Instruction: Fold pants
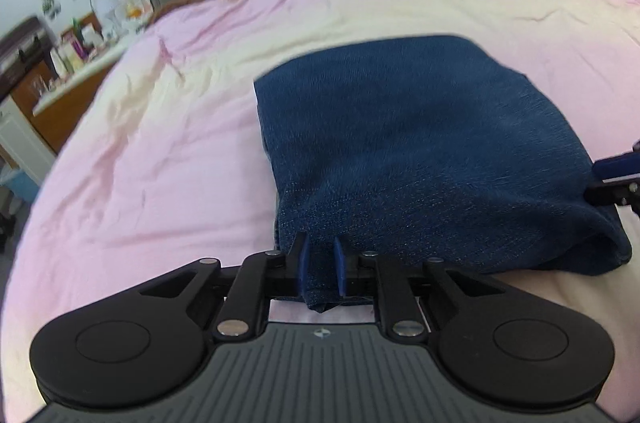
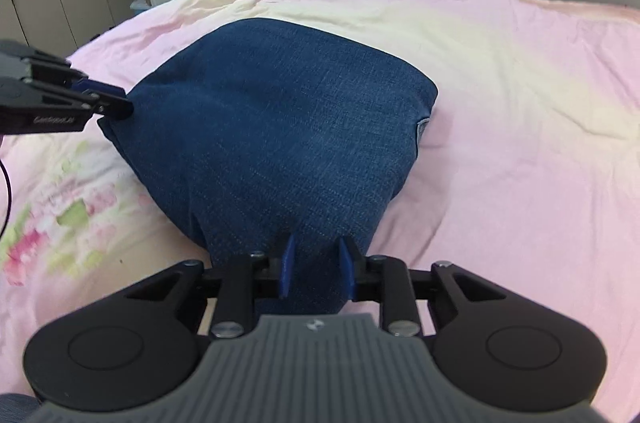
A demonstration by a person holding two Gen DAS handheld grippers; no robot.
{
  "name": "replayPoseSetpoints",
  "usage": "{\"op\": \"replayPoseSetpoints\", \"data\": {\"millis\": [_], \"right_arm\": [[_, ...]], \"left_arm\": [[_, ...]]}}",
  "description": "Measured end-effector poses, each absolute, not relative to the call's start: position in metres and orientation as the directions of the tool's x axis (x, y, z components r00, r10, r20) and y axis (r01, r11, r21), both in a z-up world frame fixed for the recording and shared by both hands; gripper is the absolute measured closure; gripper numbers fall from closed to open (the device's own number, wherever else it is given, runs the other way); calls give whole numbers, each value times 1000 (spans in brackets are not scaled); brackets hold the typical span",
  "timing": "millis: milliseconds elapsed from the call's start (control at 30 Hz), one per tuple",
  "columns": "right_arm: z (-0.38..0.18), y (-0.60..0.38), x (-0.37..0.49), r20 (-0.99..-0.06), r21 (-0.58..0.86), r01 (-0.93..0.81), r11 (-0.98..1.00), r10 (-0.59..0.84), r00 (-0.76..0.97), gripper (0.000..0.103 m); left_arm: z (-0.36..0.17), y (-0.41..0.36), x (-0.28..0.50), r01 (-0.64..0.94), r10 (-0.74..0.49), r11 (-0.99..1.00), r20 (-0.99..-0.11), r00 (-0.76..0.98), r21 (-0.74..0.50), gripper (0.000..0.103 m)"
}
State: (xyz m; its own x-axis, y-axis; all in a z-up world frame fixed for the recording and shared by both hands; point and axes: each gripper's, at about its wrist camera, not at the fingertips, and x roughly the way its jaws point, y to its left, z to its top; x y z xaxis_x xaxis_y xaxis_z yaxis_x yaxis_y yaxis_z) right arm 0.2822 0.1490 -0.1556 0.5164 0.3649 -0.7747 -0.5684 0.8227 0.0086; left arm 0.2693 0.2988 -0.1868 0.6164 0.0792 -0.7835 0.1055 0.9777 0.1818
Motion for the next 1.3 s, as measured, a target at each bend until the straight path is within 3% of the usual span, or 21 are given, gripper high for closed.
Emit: {"op": "replayPoseSetpoints", "data": {"millis": [233, 367, 467, 567, 700, 733, 867, 900, 967, 1133, 1300], "right_arm": [[-189, 160, 281, -798, -40, -603, 797, 337, 499, 80], [-168, 152, 285, -815, -2, -573, 820, 330, 476, 79], [-133, 134, 275, -782, -6, -558, 830, 344, 520, 72], [-92, 113, 257, -739, -5, -540, 841, 361, 569, 68], [-30, 82, 218, -644, 8, -517, 856, 400, 652, 44], [-14, 74, 205, -613, 8, -511, 859, 408, 677, 36], [35, 48, 151, -498, -8, -478, 879, 411, 764, 22], [45, 43, 136, -469, -16, -471, 882, 409, 782, 13], [61, 32, 106, -399, -34, -457, 889, 407, 822, 6], [84, 3, 31, -269, -67, -364, 929, 334, 903, 5], [76, -22, -23, -263, -15, -307, 951, 293, 919, 5]], "left_arm": [[-202, 298, 279, 107, 108, 973, -812, 574, 205, 85], [-176, 289, 261, 56, 150, 972, -781, 606, 230, 84], [-140, 280, 233, 23, 145, 976, -731, 667, 215, 80], [-97, 259, 196, -5, 173, 969, -667, 725, 246, 63], [-40, 219, 141, -64, 254, 938, -549, 796, 341, 41], [-27, 210, 127, -77, 258, 937, -524, 812, 341, 36], [15, 181, 79, -124, 246, 949, -437, 865, 289, 16], [22, 174, 67, -134, 245, 952, -422, 873, 277, 9], [33, 162, 46, -163, 251, 955, -384, 889, 248, 4], [43, 133, 0, -199, 252, 959, -288, 924, 202, 0], [35, 106, -28, -234, 275, 955, -252, 928, 183, 0]]}}
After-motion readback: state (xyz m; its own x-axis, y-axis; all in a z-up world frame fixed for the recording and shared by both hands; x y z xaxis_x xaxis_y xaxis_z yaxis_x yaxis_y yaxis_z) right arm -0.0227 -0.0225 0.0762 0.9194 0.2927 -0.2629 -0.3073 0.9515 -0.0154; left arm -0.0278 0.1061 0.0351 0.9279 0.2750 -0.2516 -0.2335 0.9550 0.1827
